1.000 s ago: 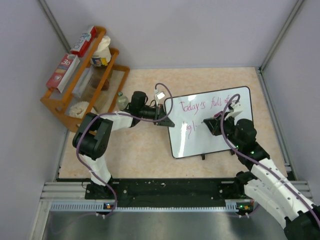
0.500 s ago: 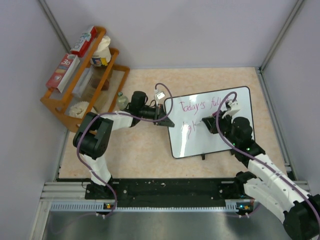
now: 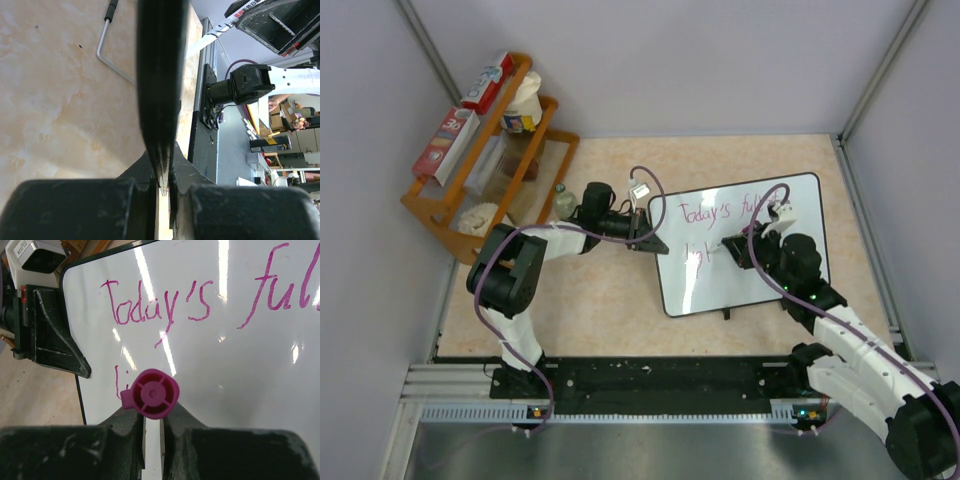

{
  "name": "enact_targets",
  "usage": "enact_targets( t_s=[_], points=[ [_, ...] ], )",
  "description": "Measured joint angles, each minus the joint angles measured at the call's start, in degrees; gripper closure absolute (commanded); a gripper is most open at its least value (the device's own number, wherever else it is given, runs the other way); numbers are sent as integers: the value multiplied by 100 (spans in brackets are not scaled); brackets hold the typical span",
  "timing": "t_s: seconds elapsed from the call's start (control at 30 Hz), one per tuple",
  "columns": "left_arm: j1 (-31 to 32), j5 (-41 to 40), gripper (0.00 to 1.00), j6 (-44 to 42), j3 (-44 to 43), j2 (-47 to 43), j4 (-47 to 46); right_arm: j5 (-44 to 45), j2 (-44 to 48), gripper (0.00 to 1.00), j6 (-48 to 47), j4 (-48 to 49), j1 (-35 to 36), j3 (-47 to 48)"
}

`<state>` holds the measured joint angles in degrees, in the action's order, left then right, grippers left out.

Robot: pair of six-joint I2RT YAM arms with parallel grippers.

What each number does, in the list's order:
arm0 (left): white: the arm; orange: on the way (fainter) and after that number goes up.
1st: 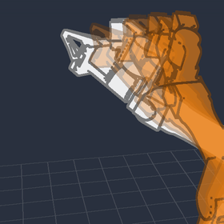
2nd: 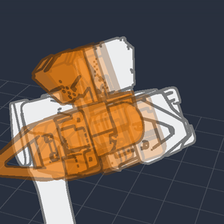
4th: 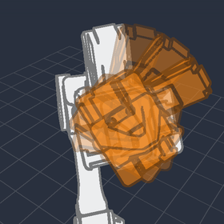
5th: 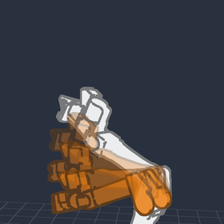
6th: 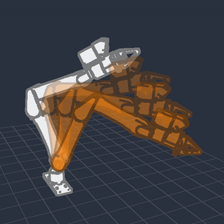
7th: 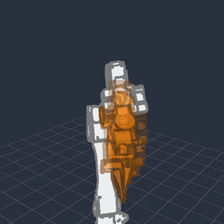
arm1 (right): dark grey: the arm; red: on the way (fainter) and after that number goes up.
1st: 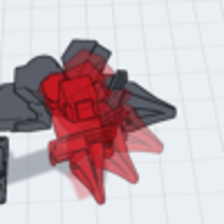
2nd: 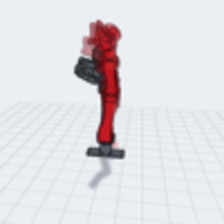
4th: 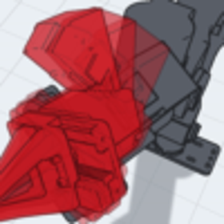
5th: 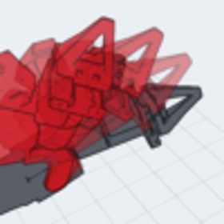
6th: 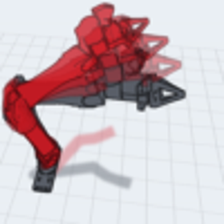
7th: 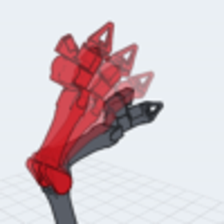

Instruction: Write a sentence on the whiteboard

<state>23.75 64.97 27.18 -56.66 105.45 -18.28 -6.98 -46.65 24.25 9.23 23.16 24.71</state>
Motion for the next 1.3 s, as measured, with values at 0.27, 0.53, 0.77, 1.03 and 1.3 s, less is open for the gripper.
enact_targets(
  t_s=[0.27, 0.53, 0.77, 1.03, 1.3],
  points=[
    [-2, 11, 100, -4, -11, 9, 13, 24, 0, 100, 42, 66, 0, -44],
    [-4, 13, 100, -15, -24, 9, 39, 164, 2, 100, 107, 63, 9, -44],
    [-4, 13, 100, -15, -24, 9, 44, 315, 28, 100, 151, 57, 11, -44],
    [-4, 15, 100, -15, -24, 9, 44, 444, 166, 100, 144, -52, 11, -74],
    [-4, 15, 100, -15, -24, 9, 46, 459, 302, 100, 131, -170, 9, -155]
  ],
)
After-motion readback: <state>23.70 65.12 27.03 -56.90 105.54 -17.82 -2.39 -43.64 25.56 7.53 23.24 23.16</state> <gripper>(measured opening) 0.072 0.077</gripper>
